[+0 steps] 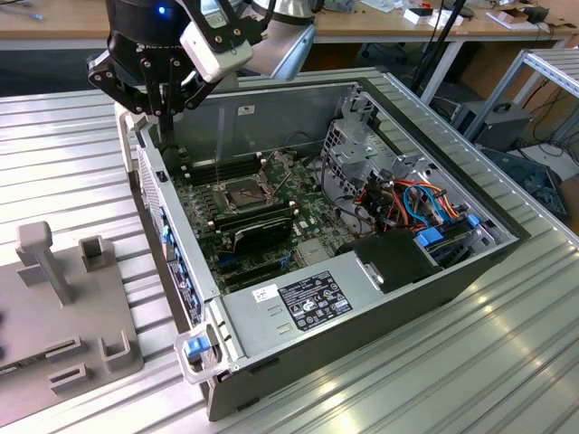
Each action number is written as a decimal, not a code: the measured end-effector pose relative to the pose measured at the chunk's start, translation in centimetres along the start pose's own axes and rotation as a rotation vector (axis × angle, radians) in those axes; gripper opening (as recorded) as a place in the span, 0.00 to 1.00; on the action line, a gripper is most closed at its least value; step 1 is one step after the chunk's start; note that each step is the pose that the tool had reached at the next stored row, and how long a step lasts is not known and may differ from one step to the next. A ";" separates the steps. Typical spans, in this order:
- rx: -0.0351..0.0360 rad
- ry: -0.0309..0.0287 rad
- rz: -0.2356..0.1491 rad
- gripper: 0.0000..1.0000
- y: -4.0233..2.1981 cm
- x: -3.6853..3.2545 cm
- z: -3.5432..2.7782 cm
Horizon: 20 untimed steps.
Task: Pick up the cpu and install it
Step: 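Reach for the cpu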
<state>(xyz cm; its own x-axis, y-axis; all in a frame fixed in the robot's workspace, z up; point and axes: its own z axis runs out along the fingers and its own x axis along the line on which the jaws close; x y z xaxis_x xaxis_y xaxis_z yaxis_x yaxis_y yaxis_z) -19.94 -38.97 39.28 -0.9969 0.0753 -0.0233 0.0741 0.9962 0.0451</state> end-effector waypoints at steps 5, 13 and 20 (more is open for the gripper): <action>0.0000 0.0000 0.000 0.11 -0.04 0.61 -0.02; 0.0000 0.0000 0.000 0.11 -0.12 1.58 -0.04; 0.0000 0.0000 0.000 0.11 -0.20 2.73 -0.07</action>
<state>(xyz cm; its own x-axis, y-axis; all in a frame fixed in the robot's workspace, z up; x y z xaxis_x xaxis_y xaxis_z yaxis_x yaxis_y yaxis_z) -22.67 -38.97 39.28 -0.9969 0.0752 -0.0233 0.0741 0.9962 0.0451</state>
